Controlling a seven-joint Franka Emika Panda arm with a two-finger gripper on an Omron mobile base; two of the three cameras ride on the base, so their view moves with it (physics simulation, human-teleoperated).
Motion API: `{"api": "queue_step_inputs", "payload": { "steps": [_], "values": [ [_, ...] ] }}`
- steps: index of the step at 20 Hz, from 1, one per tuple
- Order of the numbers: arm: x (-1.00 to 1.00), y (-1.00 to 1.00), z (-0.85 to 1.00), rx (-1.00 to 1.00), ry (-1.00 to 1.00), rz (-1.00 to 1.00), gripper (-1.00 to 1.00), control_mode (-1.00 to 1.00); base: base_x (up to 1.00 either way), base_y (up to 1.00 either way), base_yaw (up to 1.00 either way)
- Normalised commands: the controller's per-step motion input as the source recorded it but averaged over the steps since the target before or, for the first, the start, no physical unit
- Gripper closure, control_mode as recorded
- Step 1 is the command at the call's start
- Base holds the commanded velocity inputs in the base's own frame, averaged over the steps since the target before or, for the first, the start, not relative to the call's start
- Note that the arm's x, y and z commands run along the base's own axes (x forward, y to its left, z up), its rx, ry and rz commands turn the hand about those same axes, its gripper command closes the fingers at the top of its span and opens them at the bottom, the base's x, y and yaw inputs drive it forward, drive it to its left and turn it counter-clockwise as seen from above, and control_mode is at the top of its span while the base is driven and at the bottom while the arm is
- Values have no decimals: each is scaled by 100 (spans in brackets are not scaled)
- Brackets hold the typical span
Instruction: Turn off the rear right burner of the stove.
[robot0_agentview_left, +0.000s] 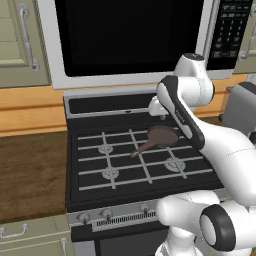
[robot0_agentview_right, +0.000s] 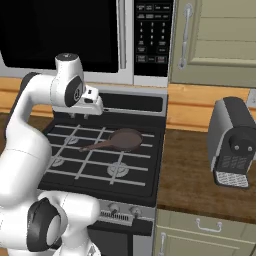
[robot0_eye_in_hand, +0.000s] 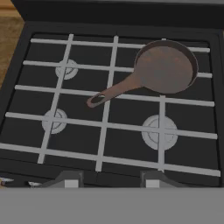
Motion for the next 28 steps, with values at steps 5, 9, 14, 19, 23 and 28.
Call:
{"api": "queue_step_inputs", "payload": {
  "steps": [5, 9, 14, 19, 23, 28],
  "values": [
    [-13, 0, 0, 0, -2, 0, -100, -100, 0, 0, 0],
    [0, 0, 0, 0, 3, 0, -100, 100, 0, 0, 0],
    [0, 0, 0, 0, 0, 0, -100, 100, 0, 29, 0],
    [0, 0, 0, 0, 0, 0, -100, 100, 0, 43, 0],
    [0, 0, 0, 0, 0, 0, -100, 100, 0, 40, 0],
    [0, 0, 0, 0, 0, 0, -100, 100, 0, 40, 0]
  ]
}}
